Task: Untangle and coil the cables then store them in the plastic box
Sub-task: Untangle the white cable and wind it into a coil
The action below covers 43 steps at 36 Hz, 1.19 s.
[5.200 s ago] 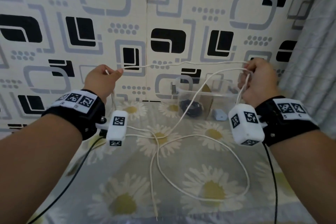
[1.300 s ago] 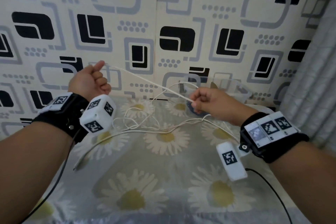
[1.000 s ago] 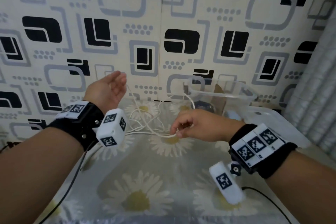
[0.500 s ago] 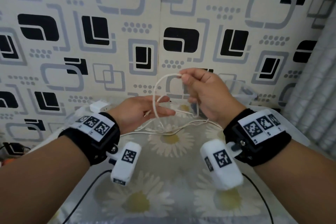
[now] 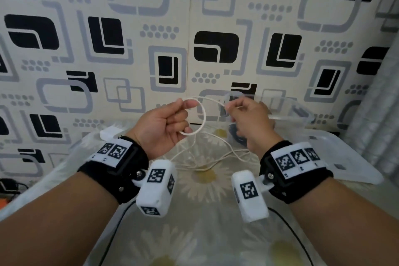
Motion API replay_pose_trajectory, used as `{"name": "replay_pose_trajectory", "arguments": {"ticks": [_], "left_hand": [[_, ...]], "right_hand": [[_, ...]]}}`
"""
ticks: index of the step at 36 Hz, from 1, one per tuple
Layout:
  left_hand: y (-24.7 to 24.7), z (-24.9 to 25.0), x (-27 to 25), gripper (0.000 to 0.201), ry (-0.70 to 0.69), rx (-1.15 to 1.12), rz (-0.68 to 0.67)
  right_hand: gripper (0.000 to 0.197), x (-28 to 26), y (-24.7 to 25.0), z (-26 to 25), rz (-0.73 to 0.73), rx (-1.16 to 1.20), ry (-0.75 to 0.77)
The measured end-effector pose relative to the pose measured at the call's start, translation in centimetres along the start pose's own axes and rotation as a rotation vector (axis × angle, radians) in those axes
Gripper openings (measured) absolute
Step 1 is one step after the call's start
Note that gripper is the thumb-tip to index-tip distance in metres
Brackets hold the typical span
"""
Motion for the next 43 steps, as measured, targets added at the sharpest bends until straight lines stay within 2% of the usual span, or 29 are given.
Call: {"name": "replay_pose_trajectory", "arguments": {"ticks": [3,6,10,12,14,18,21,25,28,33,39,43], "left_hand": [[1.9,0.9,1.0,0.033,-0.072,-0.077,0.115],[3.6,1.2,2.1,0.033,-0.123,-0.185,0.167],[5.7,1.9,3.2,0.032,-0.201,-0.320,0.199],[6.5,2.1,3.5,0.032,-0.228,-0.330,0.221],[7.4,2.0,3.8,0.033,-0.242,-0.314,0.251],[8.6,1.0,4.2,0.032,-0.241,-0.261,0.289],[9.0,0.1,4.4,0.031,-0.228,-0.232,0.289],[8.3,-0.8,4.5,0.026,-0.231,-0.250,0.251],[7.8,-1.0,4.5,0.024,-0.242,-0.223,0.248],[7.0,-1.1,4.0,0.032,-0.260,0.105,0.290],[4.8,-2.0,3.1,0.036,-0.247,0.590,0.272],[4.4,-2.7,3.2,0.033,-0.187,0.727,0.249]], "right_hand": [[0.008,0.2,-1.5,0.5,-0.085,-0.034,0.021],[0.013,0.2,-3.3,0.5,-0.205,-0.143,0.077],[0.031,-0.7,-6.2,1.0,-0.473,-0.211,0.132],[0.041,-1.6,-7.4,1.6,-0.628,-0.264,0.129],[0.045,-2.1,-8.2,2.2,-0.714,-0.286,0.119],[0.031,-1.4,-8.3,3.6,-0.663,-0.376,0.154],[0.018,-1.9,-8.8,3.8,-0.702,-0.414,0.182],[0.021,-2.6,-9.4,4.5,-0.763,-0.473,0.215],[0.024,-3.0,-9.7,4.2,-0.791,-0.415,0.265],[0.018,-3.1,-9.3,3.4,-0.768,-0.385,0.362],[0.010,-2.7,-7.8,1.3,-0.575,-0.387,0.539],[0.013,-2.7,-6.8,-0.4,-0.477,-0.375,0.634]]}}
Point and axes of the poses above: each hand's wrist, its own x-axis towards the middle knuckle, its own y-axis out of the back of the hand, z = x × y, the point moved 10 cm from there along x, towards the middle knuckle, and after that the axes turned 5 degrees about y, right-handed, at the moved point
